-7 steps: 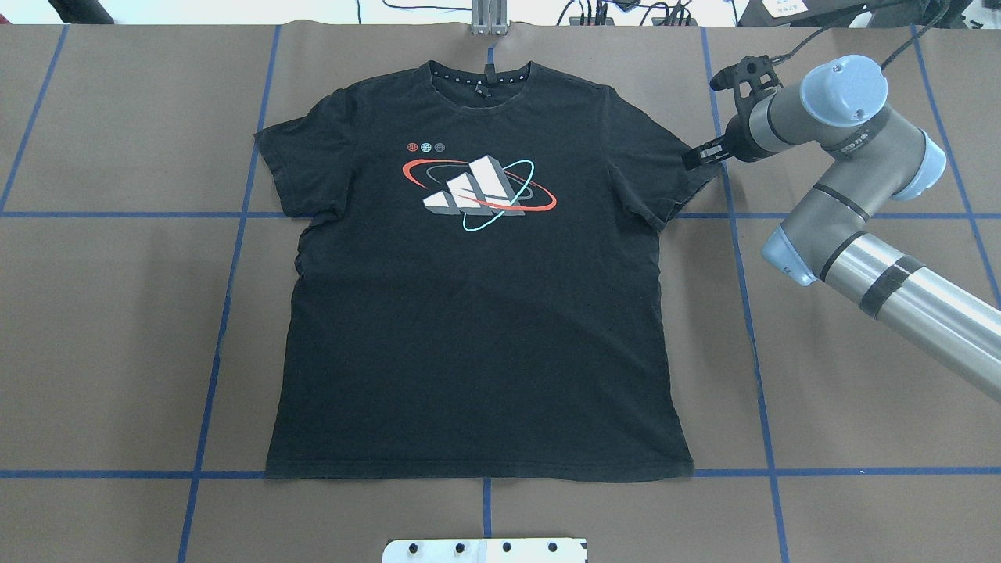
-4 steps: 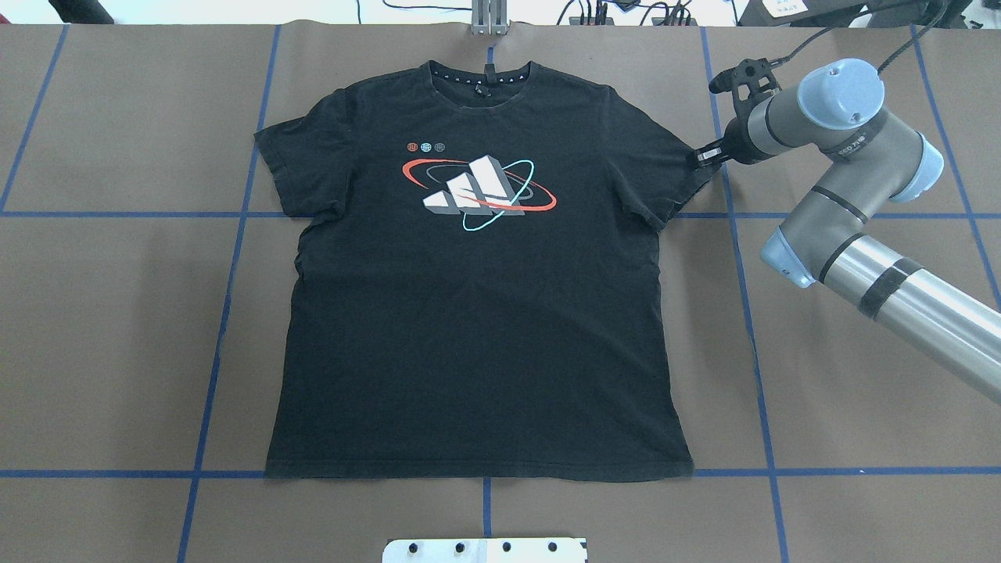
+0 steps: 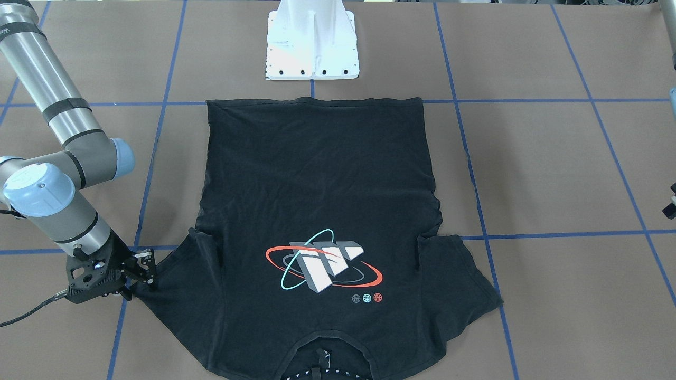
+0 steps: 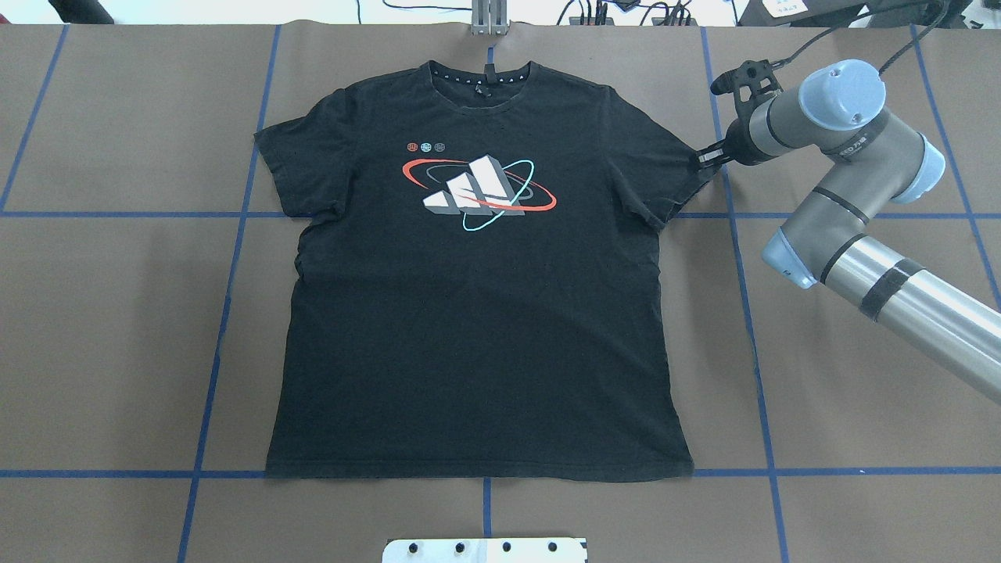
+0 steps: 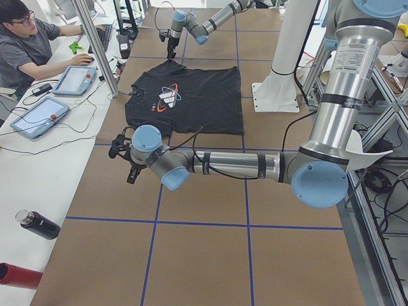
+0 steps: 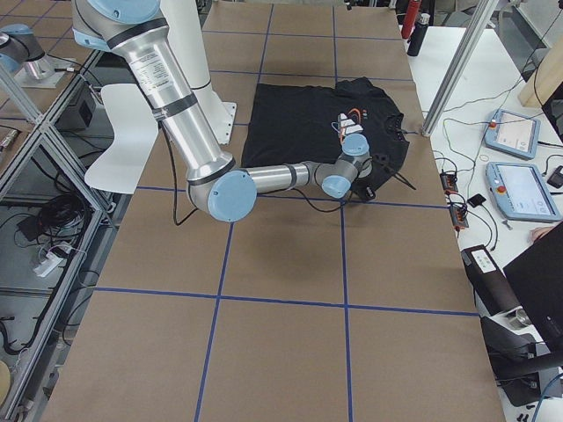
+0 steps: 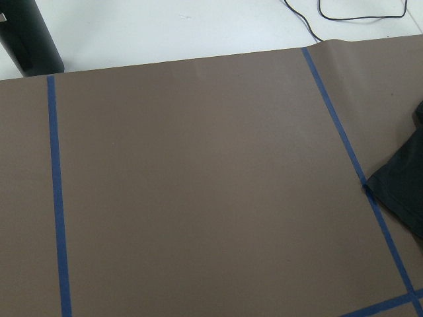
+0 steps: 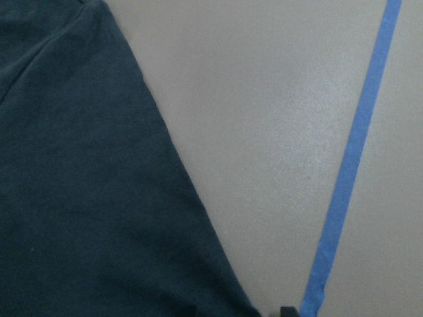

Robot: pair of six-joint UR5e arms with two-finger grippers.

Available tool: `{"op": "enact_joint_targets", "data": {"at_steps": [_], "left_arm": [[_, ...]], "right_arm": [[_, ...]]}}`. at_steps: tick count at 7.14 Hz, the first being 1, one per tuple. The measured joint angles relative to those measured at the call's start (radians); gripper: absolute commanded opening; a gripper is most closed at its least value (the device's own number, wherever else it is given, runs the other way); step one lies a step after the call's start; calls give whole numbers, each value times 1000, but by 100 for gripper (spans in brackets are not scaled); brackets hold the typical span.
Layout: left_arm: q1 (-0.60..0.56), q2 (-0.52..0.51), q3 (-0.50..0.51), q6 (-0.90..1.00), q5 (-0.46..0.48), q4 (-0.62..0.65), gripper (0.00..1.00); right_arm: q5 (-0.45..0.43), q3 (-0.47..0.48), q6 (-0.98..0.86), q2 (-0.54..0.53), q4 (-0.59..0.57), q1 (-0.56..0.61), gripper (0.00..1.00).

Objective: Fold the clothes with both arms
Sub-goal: 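Move the right gripper down to the sleeve nearest it and grasp it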

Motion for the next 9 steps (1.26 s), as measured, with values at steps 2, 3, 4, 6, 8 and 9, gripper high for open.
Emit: {"op": "enact_joint_targets", "data": {"at_steps": [2,3,4,6,8,9], "left_arm": [[0,0,-3,0,0,0,100],[0,0,-3,-1,-1,0,100],[0,0,-4,-1,-1,0,100],[0,0,-4,-1,-1,0,100],[1,0,-6,-1,-1,1,100],[1,0,-6,-1,-2,1,100]], "right_arm": [[4,0,2,-2,-1,2,56],[9,1,3,-2,-1,3,56],[14,1,4,-4,-1,3,56],[18,1,5,-6,-8,3,53],[25,2,7,-7,-12,3,15],[29,3,8,-6,-13,3,0]]}}
